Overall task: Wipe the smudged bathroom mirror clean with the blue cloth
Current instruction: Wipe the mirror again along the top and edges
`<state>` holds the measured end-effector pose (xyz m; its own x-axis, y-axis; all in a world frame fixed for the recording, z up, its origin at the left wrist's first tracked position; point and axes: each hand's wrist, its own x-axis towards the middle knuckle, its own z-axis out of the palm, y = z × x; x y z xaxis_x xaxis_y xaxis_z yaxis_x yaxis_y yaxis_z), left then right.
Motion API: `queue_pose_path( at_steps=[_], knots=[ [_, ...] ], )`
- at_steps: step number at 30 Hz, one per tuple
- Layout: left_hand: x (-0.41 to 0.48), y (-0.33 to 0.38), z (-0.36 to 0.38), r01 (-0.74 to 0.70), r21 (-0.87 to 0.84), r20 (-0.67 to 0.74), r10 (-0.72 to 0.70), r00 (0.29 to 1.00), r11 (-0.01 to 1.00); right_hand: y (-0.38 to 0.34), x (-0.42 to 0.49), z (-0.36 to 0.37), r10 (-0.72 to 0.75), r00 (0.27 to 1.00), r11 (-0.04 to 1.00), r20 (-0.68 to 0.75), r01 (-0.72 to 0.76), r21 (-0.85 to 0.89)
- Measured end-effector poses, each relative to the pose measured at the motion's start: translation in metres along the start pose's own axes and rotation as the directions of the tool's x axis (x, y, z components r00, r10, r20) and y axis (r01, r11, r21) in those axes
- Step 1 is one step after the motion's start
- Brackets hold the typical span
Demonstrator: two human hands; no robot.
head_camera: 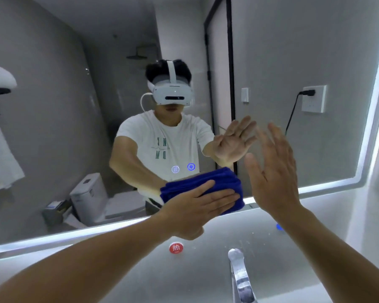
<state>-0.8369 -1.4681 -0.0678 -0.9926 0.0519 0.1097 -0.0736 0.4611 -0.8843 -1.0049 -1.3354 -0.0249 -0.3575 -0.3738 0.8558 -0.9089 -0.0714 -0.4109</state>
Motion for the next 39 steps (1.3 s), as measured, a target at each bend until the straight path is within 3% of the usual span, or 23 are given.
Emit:
queue_pose_path(
  at_steps=[3, 7, 13, 16, 20, 22, 23, 24, 26, 28, 34, 37, 39],
  knots=[
    [0.004, 0.001, 0.001, 0.013, 0.019, 0.013, -0.013, 1.0, 1.0, -0.005, 0.005, 0.004, -0.014, 1.0, 1.0, -0.018, 0.014, 0.008],
    [-0.064, -0.012, 0.011, -0.024, 0.032, 0.053, 0.022, 0.998, 0.999, -0.014, 0.013, 0.008, -0.024, 1.0, 0.999, 0.001, 0.024, 0.026],
    [-0.153, -0.074, 0.002, 0.199, 0.032, -0.071, -0.196, 0.978, 0.98, -0.036, 0.02, 0.014, -0.038, 0.999, 0.996, 0.009, 0.037, 0.076],
    [-0.137, -0.116, -0.02, 0.451, 0.016, -0.21, -0.438, 0.874, 0.893, -0.059, 0.026, 0.018, -0.067, 0.997, 0.992, 0.024, 0.064, 0.109],
    [-0.099, -0.173, -0.049, 0.759, -0.083, -0.333, -0.736, 0.589, 0.645, -0.075, 0.039, 0.015, -0.12, 0.993, 0.986, -0.009, 0.12, 0.112],
    [-0.084, -0.161, -0.048, 0.848, -0.17, -0.321, -0.842, 0.434, 0.502, -0.078, 0.044, 0.013, -0.118, 0.993, 0.985, -0.03, 0.121, 0.125],
    [-0.079, -0.144, -0.042, 0.864, -0.198, -0.309, -0.866, 0.394, 0.464, -0.079, 0.046, 0.012, -0.119, 0.992, 0.984, -0.042, 0.124, 0.129],
    [-0.077, -0.123, -0.036, 0.862, -0.209, -0.297, -0.87, 0.394, 0.462, -0.079, 0.046, 0.011, -0.123, 0.991, 0.983, -0.052, 0.129, 0.132],
    [-0.078, -0.087, -0.025, 0.827, -0.189, -0.287, -0.835, 0.469, 0.529, -0.08, 0.044, 0.012, -0.148, 0.987, 0.979, -0.057, 0.154, 0.131],
    [-0.075, -0.091, -0.026, 0.804, -0.182, -0.292, -0.811, 0.506, 0.567, -0.084, 0.044, 0.017, -0.176, 0.982, 0.972, -0.07, 0.185, 0.148],
    [-0.035, -0.222, -0.094, 0.895, -0.252, -0.27, -0.914, 0.302, 0.369, -0.119, 0.096, 0.023, -0.234, 0.965, 0.959, -0.118, 0.249, 0.137],
    [-0.03, -0.215, -0.096, 0.904, -0.281, -0.271, -0.93, 0.247, 0.322, -0.126, 0.115, 0.018, -0.255, 0.956, 0.957, -0.147, 0.271, 0.101],
    [-0.034, -0.174, -0.079, 0.893, -0.288, -0.256, -0.927, 0.275, 0.345, -0.127, 0.114, 0.015, -0.27, 0.951, 0.954, -0.153, 0.286, 0.09]
  ],
)
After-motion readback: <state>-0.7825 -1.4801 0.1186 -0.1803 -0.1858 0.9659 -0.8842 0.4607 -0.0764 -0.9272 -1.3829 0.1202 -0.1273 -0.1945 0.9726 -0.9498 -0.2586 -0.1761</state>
